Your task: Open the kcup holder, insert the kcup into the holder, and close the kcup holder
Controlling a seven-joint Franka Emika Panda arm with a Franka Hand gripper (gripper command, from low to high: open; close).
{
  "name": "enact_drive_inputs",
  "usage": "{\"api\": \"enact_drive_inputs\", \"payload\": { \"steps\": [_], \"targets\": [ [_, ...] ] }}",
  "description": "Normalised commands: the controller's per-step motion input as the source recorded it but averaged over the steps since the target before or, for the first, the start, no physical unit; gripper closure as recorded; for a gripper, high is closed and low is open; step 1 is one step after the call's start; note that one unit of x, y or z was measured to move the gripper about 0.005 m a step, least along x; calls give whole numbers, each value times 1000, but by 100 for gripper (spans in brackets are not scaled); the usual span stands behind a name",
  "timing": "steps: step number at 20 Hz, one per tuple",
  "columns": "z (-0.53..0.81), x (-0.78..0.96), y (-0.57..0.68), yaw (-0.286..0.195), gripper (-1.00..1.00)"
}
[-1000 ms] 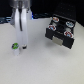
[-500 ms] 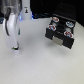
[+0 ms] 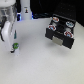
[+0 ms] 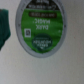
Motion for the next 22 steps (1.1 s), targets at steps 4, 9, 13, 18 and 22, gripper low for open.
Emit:
{"api": "enact_drive_inputs", "payload": {
  "steps": [4, 9, 13, 18, 22],
  "targets": [
    [-222, 163, -12, -101, -100],
    [-216, 122, -3, -82, -100],
    [-41, 78, 7, -122, 100],
    [15, -11, 2, -111, 100],
    [70, 13, 16, -91, 100]
  ]
}}
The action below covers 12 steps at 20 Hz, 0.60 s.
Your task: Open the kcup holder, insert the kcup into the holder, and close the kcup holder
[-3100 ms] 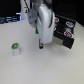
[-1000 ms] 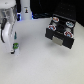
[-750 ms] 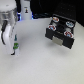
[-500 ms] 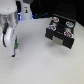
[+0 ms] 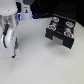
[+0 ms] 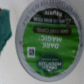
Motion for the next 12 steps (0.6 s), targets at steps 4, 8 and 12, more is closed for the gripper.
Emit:
{"api": "enact_drive_inputs", "payload": {
  "steps": [4, 8, 12],
  "targets": [
    [90, 40, 27, -70, 100],
    [335, 45, 133, -36, 100],
    [724, 89, 332, -20, 100]
  ]
}}
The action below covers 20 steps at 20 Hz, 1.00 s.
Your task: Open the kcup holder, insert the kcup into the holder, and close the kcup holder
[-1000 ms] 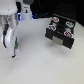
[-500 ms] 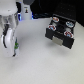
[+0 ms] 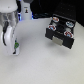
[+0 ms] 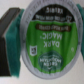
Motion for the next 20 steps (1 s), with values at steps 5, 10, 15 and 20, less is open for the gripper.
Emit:
{"api": "enact_drive_inputs", "payload": {
  "steps": [5, 10, 15, 20],
  "targets": [
    [780, 98, 495, 3, 100],
    [767, 65, 581, 18, 100],
    [697, 47, 652, 15, 100],
    [604, 96, 663, 9, 100]
  ]
}}
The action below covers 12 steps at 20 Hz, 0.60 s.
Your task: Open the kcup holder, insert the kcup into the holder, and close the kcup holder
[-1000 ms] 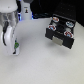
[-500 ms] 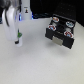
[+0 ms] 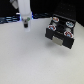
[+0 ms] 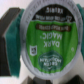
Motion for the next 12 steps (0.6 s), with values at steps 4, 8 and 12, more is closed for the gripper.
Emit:
{"api": "enact_drive_inputs", "payload": {
  "steps": [4, 8, 12],
  "targets": [
    [347, 81, 643, 14, 100],
    [244, 43, 650, 15, 100],
    [246, 31, 628, 17, 100]
  ]
}}
